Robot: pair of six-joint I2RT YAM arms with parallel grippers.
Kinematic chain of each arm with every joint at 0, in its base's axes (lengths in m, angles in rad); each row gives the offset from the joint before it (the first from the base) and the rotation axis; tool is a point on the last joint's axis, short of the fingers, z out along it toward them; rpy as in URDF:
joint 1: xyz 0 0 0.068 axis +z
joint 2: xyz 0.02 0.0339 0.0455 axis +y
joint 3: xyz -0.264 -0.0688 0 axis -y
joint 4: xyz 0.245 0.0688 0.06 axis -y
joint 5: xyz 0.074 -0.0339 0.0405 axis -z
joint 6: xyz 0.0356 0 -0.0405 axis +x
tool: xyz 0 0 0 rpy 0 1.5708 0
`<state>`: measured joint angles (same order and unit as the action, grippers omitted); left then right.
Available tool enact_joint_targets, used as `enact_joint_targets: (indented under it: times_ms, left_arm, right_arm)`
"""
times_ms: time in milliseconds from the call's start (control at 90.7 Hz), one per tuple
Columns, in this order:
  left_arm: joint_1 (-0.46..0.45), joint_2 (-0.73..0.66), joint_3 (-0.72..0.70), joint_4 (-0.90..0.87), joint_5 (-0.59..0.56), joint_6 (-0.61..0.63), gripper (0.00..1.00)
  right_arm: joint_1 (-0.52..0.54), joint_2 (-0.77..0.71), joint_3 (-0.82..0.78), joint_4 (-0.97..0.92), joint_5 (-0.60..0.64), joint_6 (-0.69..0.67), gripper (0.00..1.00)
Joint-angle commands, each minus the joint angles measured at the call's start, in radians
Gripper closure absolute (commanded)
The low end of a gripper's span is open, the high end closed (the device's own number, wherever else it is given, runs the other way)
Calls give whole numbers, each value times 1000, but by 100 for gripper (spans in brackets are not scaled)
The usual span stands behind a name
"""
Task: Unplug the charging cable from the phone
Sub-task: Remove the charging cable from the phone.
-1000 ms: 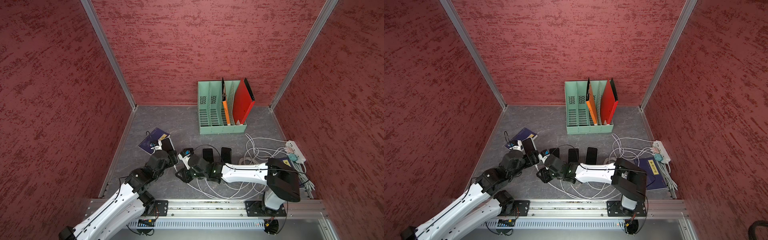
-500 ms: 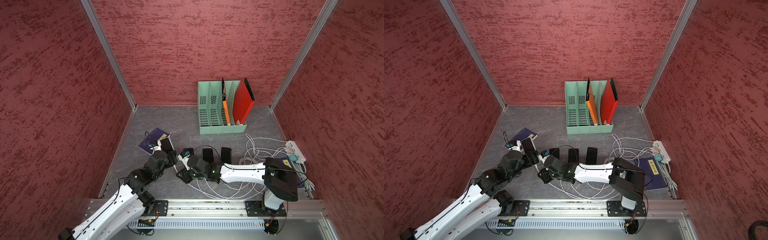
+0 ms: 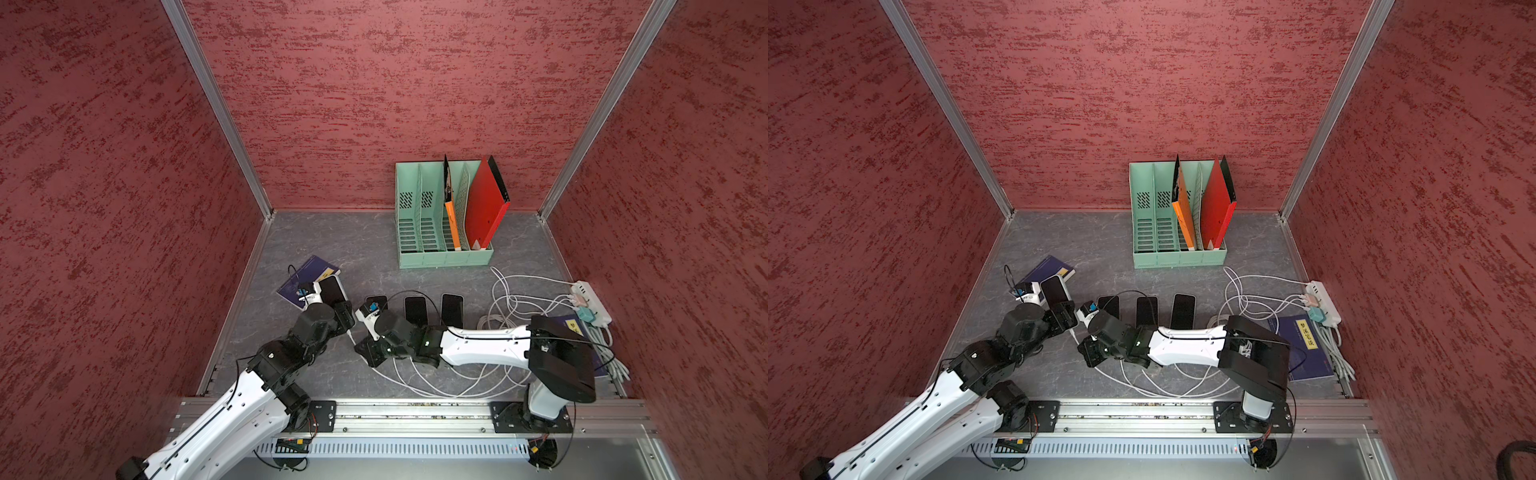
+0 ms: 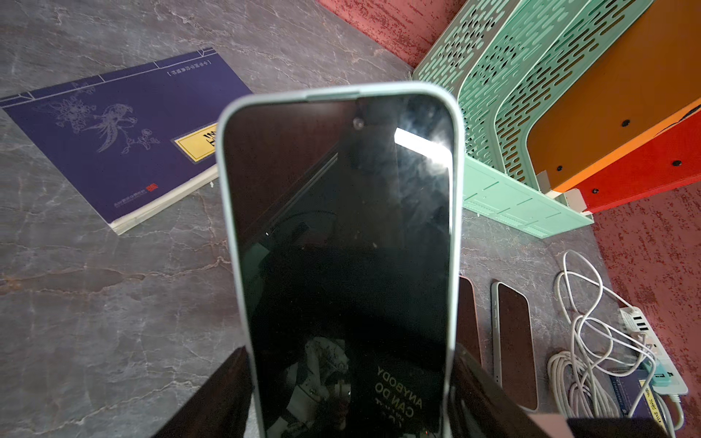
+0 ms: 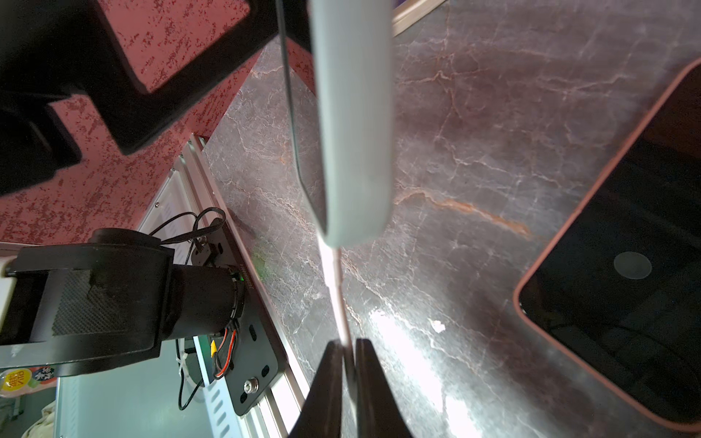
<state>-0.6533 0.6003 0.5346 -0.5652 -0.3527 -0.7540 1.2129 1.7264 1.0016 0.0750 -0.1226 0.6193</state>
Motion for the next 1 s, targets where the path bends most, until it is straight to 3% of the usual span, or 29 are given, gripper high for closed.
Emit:
enact_joint_targets:
  times_ms: [0, 353, 992]
  left_arm:
    - [-8, -20, 5, 54, -48, -7, 100]
    - [-30, -30, 15, 51, -86, -38, 100]
    - [-77, -48, 89, 56, -160, -65, 100]
  right_arm:
    - [11, 24, 5, -7, 26, -15, 91]
    - [24, 37, 24, -36, 51, -42, 100]
    - [50, 58, 41, -85, 82, -91, 100]
